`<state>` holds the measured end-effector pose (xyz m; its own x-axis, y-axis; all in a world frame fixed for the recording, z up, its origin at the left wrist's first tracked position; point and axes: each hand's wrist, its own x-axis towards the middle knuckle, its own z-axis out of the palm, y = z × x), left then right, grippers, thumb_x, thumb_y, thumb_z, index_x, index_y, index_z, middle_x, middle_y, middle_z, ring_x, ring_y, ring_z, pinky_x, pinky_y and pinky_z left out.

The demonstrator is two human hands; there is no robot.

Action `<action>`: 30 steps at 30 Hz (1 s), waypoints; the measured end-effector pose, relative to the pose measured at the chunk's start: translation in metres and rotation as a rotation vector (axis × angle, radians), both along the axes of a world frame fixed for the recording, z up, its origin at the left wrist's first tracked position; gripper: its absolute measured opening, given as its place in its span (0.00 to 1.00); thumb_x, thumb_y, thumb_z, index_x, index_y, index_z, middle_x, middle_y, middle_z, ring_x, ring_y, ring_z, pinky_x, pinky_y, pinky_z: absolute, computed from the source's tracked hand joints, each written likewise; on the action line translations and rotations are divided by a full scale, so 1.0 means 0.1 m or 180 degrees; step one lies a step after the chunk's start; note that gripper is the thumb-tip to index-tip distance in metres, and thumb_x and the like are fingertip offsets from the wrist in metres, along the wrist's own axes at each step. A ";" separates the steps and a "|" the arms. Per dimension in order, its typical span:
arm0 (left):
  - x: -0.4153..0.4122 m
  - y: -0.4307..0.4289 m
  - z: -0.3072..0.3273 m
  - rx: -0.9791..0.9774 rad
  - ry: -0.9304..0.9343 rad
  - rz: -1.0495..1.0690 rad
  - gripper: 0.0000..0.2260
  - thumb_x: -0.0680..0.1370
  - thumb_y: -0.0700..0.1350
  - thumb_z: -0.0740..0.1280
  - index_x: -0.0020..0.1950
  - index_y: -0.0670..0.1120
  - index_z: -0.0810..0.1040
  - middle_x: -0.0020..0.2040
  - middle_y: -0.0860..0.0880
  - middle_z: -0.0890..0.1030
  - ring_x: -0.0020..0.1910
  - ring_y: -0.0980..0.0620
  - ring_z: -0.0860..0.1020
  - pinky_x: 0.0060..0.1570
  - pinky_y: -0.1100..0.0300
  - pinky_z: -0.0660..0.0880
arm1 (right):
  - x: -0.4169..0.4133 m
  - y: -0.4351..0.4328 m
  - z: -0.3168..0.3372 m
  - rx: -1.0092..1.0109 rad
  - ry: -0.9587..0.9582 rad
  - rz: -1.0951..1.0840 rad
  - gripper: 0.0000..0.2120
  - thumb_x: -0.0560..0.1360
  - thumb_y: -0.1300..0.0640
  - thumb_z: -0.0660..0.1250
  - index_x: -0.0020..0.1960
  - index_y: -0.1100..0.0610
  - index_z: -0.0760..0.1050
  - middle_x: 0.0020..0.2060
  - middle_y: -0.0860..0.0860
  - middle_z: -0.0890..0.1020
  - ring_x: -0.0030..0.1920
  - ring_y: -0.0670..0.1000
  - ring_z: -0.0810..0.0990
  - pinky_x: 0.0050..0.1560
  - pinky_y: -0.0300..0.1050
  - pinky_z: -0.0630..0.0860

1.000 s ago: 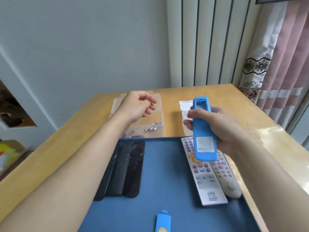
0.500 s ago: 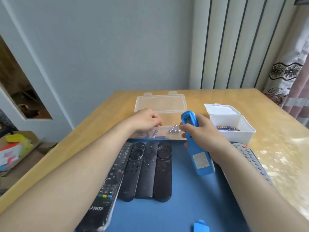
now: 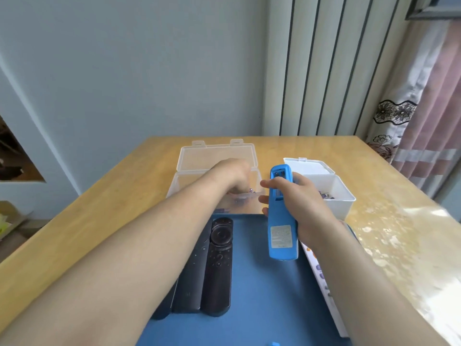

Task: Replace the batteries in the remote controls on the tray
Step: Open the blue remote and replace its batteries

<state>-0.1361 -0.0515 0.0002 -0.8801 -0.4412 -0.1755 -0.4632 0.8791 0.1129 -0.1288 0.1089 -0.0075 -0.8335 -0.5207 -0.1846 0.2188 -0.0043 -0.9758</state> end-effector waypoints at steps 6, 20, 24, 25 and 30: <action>0.01 -0.05 -0.01 0.0299 -0.0121 0.0100 0.11 0.70 0.43 0.75 0.50 0.42 0.83 0.49 0.44 0.84 0.49 0.46 0.82 0.48 0.53 0.81 | -0.02 0.01 0.00 -0.0108 -0.0167 -0.0020 0.14 0.76 0.61 0.67 0.61 0.59 0.72 0.52 0.58 0.82 0.41 0.52 0.84 0.38 0.46 0.82; 0.94 0.40 0.22 0.4052 0.2617 0.0439 0.03 0.77 0.40 0.68 0.48 0.46 0.80 0.46 0.51 0.85 0.43 0.56 0.81 0.53 0.59 0.75 | 0.14 0.03 0.18 -0.0828 -0.0173 0.0608 0.10 0.72 0.65 0.72 0.52 0.62 0.76 0.34 0.57 0.79 0.30 0.50 0.76 0.30 0.40 0.76; 1.23 0.52 0.23 0.4018 0.2980 0.0590 0.04 0.76 0.39 0.68 0.47 0.47 0.82 0.41 0.52 0.84 0.42 0.58 0.81 0.52 0.60 0.73 | 0.31 0.14 0.32 -0.0828 0.0102 0.0841 0.09 0.73 0.64 0.73 0.51 0.63 0.76 0.35 0.58 0.81 0.33 0.52 0.79 0.32 0.41 0.77; 1.29 0.55 0.24 0.4031 0.3032 0.0552 0.04 0.76 0.39 0.68 0.47 0.46 0.82 0.41 0.52 0.84 0.42 0.57 0.81 0.53 0.59 0.75 | 0.36 0.17 0.36 -0.0799 0.0212 0.0887 0.08 0.73 0.63 0.72 0.50 0.62 0.77 0.35 0.57 0.82 0.33 0.52 0.80 0.32 0.41 0.77; 1.63 0.74 0.27 0.4479 0.3491 0.0436 0.08 0.80 0.36 0.61 0.54 0.43 0.78 0.45 0.44 0.84 0.42 0.48 0.82 0.51 0.54 0.79 | 0.68 0.38 0.39 -0.1031 0.0200 0.1004 0.05 0.74 0.63 0.70 0.49 0.61 0.77 0.35 0.57 0.82 0.32 0.52 0.80 0.32 0.41 0.77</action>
